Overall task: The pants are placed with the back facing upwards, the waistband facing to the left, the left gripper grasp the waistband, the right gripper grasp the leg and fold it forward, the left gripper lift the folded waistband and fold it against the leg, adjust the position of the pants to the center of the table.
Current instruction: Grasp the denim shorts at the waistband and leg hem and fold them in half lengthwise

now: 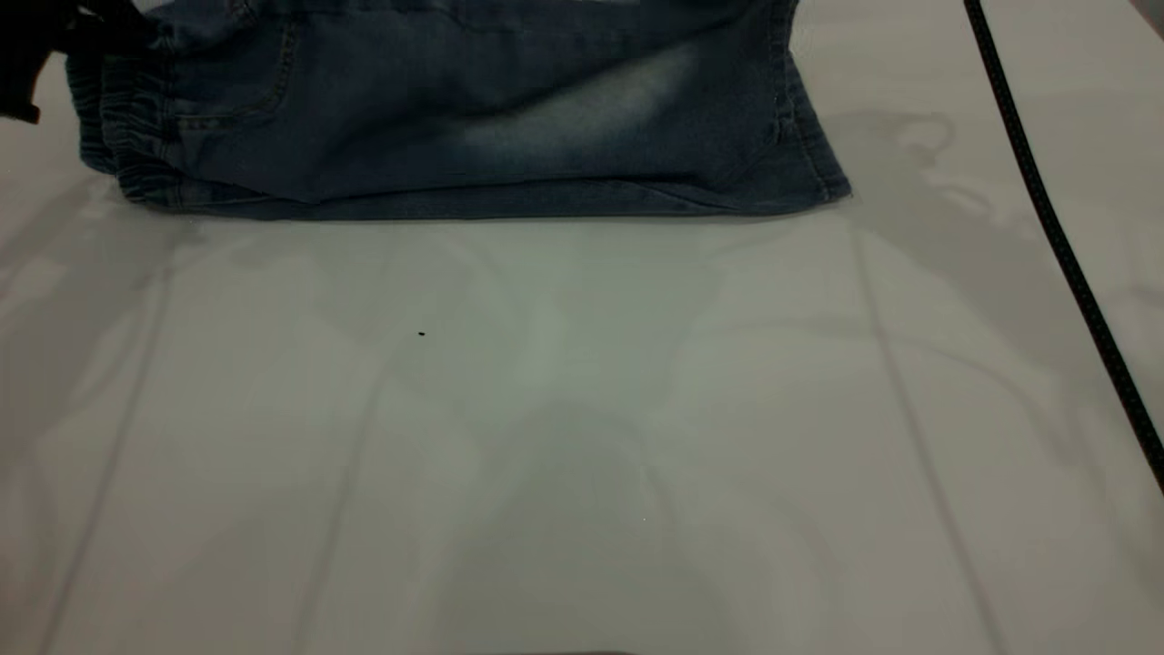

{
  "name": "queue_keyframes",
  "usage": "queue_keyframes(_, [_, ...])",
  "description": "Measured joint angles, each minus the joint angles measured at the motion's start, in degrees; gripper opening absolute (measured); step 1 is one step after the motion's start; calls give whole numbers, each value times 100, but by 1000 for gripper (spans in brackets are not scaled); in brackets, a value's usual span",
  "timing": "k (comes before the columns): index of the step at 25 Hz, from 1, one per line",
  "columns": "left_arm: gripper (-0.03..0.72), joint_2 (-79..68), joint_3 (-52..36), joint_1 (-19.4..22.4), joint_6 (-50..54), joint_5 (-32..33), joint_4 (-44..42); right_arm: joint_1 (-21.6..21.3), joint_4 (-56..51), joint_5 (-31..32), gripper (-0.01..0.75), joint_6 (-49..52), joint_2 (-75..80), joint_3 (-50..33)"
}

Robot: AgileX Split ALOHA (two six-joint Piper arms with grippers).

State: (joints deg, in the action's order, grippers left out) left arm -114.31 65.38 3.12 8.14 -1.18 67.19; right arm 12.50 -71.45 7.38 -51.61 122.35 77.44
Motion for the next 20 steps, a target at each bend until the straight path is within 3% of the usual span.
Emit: queue_keyframes(20, [76, -871, 898, -8, -11, -106, 149, 0, 48, -1088, 39, -338, 388, 11])
